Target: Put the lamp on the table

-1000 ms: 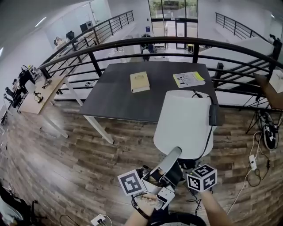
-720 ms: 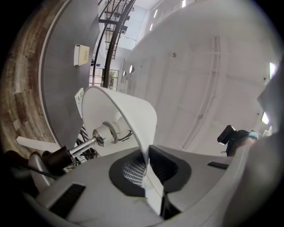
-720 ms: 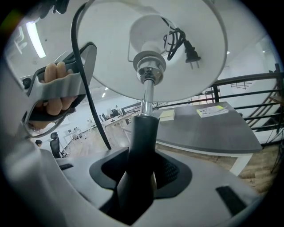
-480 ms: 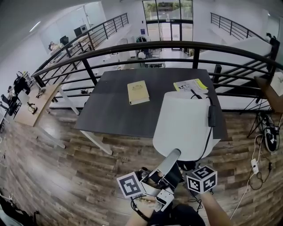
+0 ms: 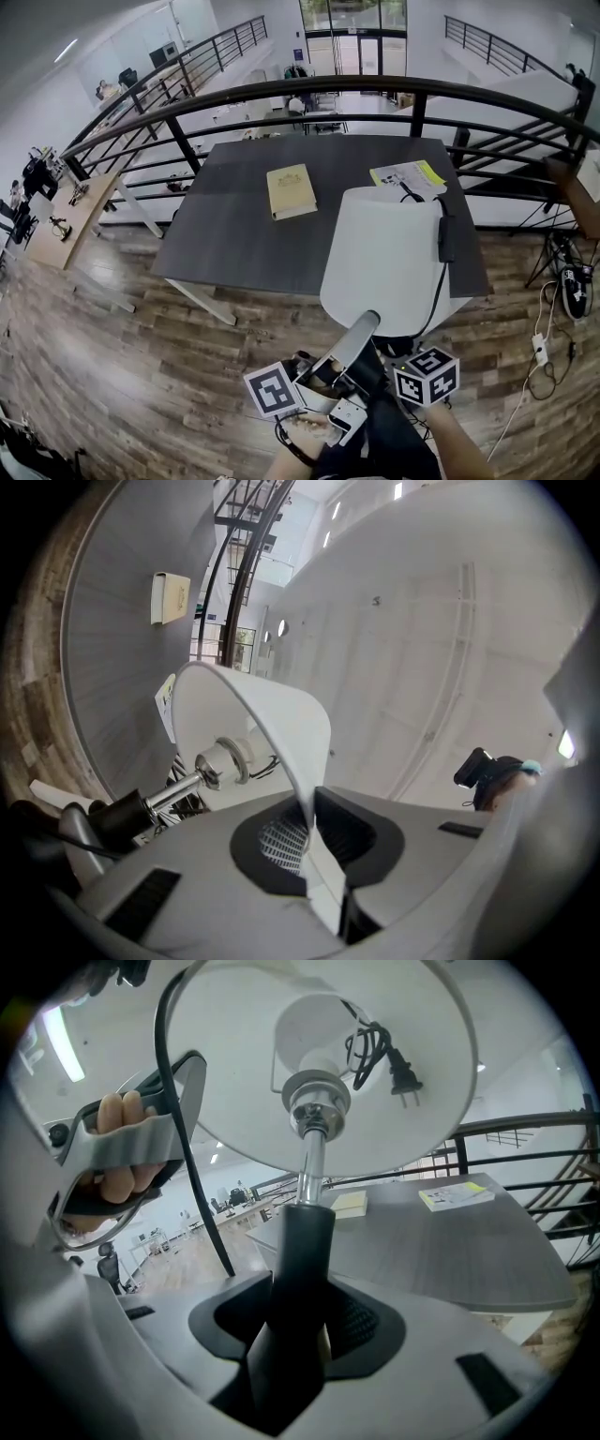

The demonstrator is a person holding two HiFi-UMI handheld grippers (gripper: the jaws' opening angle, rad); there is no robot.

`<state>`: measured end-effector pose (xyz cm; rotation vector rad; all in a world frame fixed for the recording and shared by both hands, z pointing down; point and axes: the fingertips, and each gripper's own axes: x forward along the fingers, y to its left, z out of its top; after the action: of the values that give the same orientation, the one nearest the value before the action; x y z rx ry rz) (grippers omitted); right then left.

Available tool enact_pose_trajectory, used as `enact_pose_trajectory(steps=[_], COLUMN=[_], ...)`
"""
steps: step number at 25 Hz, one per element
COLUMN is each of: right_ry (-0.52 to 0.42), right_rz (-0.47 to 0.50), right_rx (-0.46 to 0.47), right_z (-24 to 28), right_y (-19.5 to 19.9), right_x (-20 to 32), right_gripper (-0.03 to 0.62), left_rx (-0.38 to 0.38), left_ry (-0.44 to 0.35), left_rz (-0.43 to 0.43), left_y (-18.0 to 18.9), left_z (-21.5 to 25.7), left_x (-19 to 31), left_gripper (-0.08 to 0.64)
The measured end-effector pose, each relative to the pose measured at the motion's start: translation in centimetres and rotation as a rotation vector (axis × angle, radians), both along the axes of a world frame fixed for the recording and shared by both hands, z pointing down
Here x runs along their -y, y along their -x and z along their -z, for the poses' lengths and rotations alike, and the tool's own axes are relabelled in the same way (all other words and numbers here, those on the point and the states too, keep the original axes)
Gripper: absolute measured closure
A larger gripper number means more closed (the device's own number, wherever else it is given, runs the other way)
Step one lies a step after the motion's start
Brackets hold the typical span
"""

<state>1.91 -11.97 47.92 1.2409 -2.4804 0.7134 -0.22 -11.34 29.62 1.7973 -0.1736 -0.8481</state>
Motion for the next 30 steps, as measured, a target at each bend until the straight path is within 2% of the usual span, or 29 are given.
enact_pose_trajectory(steps=[10, 30], right_ry=[0.039, 0.055], right_rz=[0.026, 0.117], right_rx=[0.008, 0.008], right_z=[-1.5, -1.3], right_y=[-0.7, -3.7], right_x=[5.9, 22.4], right_gripper=[0.413, 0.413], left_rx=[0.010, 0.011], left_ry=[0.034, 0.047], left_rz=[0.023, 0.122], left_y=[-1.1, -4.2], left_z=[-1.3, -1.2], left_x=[6.4, 23.0], left_gripper=[0.532, 0.532])
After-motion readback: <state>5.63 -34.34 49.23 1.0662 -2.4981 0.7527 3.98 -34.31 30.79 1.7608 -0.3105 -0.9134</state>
